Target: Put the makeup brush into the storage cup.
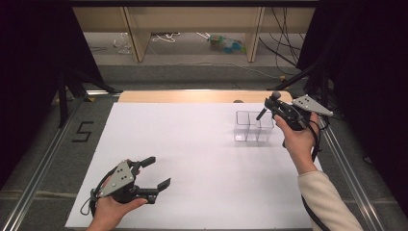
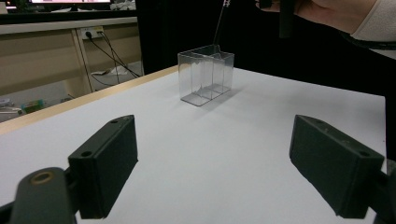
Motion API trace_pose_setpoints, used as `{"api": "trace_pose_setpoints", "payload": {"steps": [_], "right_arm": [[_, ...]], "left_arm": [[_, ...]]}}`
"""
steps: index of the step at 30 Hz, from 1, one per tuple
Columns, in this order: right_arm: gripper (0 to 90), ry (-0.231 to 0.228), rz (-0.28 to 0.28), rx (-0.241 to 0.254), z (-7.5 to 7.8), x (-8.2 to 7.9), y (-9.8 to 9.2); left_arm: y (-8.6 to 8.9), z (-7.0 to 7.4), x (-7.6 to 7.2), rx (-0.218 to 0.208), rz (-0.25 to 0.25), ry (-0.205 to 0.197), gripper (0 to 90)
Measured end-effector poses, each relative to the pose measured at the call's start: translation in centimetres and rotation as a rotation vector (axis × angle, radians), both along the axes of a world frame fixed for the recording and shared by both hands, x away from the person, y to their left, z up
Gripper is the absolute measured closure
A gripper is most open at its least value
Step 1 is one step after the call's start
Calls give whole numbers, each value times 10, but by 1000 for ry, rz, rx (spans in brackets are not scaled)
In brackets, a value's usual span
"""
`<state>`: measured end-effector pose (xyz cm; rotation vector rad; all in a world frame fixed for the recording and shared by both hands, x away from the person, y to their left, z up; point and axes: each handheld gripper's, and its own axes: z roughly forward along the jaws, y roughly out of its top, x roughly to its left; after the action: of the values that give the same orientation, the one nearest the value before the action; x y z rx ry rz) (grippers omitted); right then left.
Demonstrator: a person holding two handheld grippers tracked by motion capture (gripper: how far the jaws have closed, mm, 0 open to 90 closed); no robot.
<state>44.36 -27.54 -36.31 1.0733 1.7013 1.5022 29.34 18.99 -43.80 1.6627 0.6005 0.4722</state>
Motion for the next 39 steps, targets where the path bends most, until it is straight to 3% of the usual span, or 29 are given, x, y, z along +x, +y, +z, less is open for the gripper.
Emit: {"api": "trace_pose_setpoints", "payload": {"steps": [13,17,20,22,39], "right_arm": [[784,6,-9,-13,-2,5,1],[785,7,-10,-18,-2,6,2],[784,3,-12,-10,-3,7,2],[784,6,-13,-14,-3,7,2],[784,-1,-21,-28,-4,11,4]], "left_arm": [[0,0,1,3,-6,-6,154],[-1,0,0,-18,6,11,154],[0,0,1,3,-8,-7,154],[0,0,1,-7,-13,-10,154],[0,0,0,-2,-1,1,154]]}}
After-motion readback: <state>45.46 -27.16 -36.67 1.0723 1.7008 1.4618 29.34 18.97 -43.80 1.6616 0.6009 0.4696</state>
